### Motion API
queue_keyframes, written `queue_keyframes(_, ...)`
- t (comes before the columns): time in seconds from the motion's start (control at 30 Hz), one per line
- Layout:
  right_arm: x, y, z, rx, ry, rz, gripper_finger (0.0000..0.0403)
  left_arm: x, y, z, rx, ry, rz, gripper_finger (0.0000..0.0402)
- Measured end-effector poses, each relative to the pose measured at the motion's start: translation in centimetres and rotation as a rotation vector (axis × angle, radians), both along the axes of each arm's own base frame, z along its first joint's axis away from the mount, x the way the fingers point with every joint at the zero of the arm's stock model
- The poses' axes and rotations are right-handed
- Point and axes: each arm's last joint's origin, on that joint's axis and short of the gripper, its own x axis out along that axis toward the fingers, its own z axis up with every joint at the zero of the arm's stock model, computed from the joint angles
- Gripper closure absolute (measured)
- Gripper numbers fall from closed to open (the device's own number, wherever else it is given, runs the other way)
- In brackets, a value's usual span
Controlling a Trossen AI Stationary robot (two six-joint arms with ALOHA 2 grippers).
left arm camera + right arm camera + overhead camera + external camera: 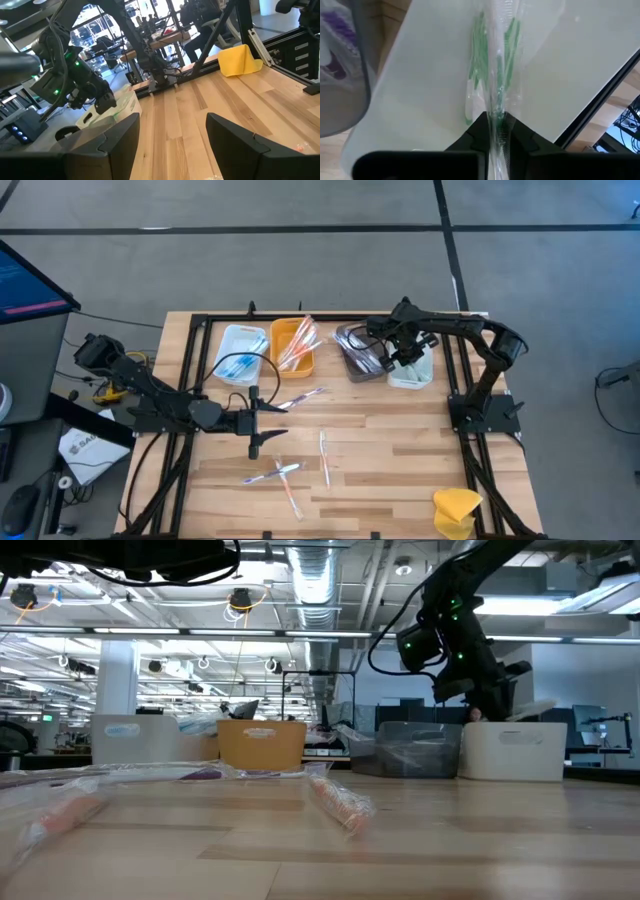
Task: Pick & Place Toothbrushes
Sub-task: Put the green toothbrush into right white the bin, then put the violet toothbrush into the gray bin
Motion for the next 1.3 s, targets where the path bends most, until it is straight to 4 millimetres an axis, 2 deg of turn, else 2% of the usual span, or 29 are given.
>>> queue_keyframes(0.1,0.1,-0.1,0.0,-0.013,-0.002,0.004,0.0378,0.0,0.0,0.0,0.0,0.0,0.0,0.0179)
queue_keyframes(0.2,0.2,0.0,0.0,-0.052,0.016,0.037,0.0354,0.0,0.0,0.0,0.0,0.0,0.0,0.0179)
queue_keyframes(0.33,0.5,0.0,0.0,-0.1,0.022,0.072,0.03,0.0,0.0,0.0,0.0,0.001,0.0,0.0179)
queue_keyframes(0.57,0.3,0.1,0.0,-0.092,0.039,0.076,0.0185,0.0,0.0,0.0,0.001,0.002,0.0,0.0179)
queue_keyframes(0.67,-0.1,0.2,0.1,-0.083,0.073,0.059,0.015,0.0,0.0,0.0,0.001,0.002,0.0,0.0179)
queue_keyframes(0.83,-0.6,0.9,0.7,-0.054,0.142,0.092,0.0138,0.0,0.0,0.0,0.001,0.002,0.0,0.0179)
queue_keyframes(0.93,-0.9,1.1,1.6,-0.145,0.171,0.087,0.0138,0.0,0.0,0.0,0.001,0.003,0.0,0.0179)
queue_keyframes(1.03,-1.4,1.7,3.2,-0.209,0.124,0.094,0.0138,0.0,0.0,0.0,0.001,0.003,0.0,0.0179)
queue_keyframes(1.3,-3.1,6.5,8.5,-0.337,-0.111,0.153,0.0138,0.0,0.0,-0.2,0.012,0.024,0.0,0.0179)
